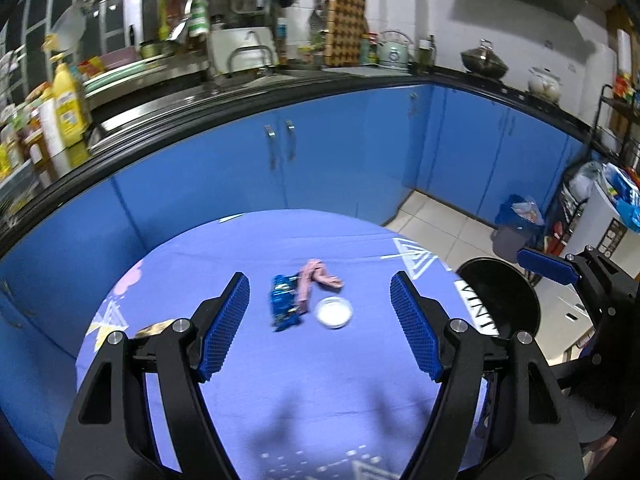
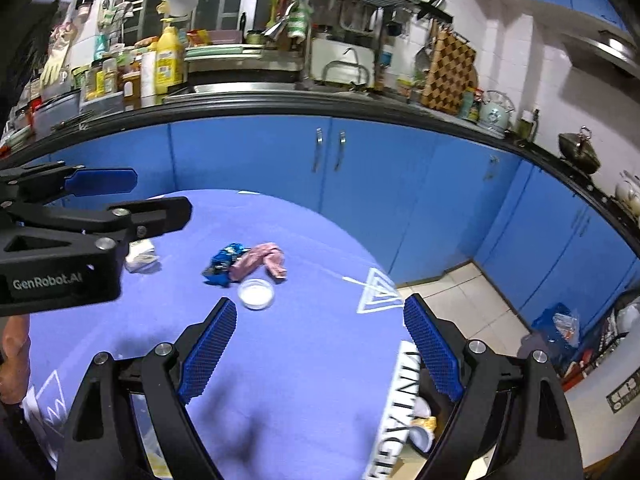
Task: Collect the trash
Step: 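Move both open tools back over the table, then grasp the yellow bread bag with the left tool while the right tool grasps the clear round lid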
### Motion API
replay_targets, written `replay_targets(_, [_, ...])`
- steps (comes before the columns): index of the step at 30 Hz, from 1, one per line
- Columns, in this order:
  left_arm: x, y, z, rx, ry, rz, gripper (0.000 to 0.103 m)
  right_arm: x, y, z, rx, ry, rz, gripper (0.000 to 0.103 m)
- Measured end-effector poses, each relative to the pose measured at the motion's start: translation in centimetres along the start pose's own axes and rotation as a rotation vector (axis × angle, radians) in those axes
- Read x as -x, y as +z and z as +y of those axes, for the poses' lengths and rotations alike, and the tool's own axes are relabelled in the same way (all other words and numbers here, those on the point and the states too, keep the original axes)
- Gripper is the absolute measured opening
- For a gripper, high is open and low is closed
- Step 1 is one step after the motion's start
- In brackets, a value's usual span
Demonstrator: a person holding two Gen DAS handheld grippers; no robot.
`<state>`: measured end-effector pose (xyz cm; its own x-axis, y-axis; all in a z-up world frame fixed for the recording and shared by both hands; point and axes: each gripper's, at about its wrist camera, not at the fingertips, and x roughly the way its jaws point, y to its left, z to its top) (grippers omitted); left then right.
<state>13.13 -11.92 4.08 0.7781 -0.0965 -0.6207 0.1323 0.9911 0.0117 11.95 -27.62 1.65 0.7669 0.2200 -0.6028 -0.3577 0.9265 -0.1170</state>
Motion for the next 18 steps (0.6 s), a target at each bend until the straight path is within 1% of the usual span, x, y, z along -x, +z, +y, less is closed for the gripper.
replay_targets(5, [-0.5, -1.7, 3.6, 0.048, 0.043, 0.030, 0.073, -2.3, -0.1, 1.8, -0.009, 0.063, 0.047, 0.084])
replay_targets(10, [-2.2, -3.7, 7.0, 0.098, 0.081, 0.088, 0.073, -5.2, -0.3, 2.6, -0.046, 0.111, 0.112, 0.084])
replay_targets(16, [-5.3, -6.3, 10.5, 0.158, 0.118, 0.174, 0.073, -8.7, -0.6, 3.8, -0.042, 0.123, 0.175, 0.084])
replay_targets(18, [-6.2, -6.9, 11.0, 0.176, 0.130, 0.197, 0.073, -9.9, -0.5, 4.3, -0.035, 0.129, 0.194, 0.084])
